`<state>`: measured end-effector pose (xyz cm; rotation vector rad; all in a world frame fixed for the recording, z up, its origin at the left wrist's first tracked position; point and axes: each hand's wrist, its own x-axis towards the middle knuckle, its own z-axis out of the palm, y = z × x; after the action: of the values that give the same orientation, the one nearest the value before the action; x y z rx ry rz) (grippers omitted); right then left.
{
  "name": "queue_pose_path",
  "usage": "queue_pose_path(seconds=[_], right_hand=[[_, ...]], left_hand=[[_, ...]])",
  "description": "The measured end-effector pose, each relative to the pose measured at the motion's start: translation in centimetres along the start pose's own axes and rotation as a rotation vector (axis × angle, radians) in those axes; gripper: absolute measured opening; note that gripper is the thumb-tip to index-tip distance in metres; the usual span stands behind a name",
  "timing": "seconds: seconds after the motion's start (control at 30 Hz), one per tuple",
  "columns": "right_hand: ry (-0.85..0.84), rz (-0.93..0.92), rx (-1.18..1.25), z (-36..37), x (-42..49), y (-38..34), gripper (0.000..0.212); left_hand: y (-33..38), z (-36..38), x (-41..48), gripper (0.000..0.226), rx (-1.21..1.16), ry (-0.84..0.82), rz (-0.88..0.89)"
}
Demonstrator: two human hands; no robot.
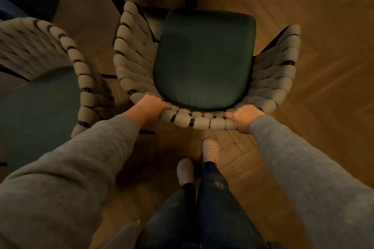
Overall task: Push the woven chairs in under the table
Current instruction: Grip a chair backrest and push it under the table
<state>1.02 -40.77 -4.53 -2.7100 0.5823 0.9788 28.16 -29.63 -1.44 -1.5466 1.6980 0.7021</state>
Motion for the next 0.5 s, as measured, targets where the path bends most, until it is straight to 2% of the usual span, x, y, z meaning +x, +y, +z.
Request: queue_pose_path(seconds=[0.23,0.5], right_hand=[[0.011,-0.060,-0.001,-1.9,2.6,0.5,0.038],[-0.002,-0.050,0.009,-5.0,6.3,3.0,0.046]], left_hand=[[-2.8,-0.5,1.4,0.054,-0.021,-0.010,-0.046],[-6.2,-1.9,3.6,0.054,-0.064,0.044,-0.084]])
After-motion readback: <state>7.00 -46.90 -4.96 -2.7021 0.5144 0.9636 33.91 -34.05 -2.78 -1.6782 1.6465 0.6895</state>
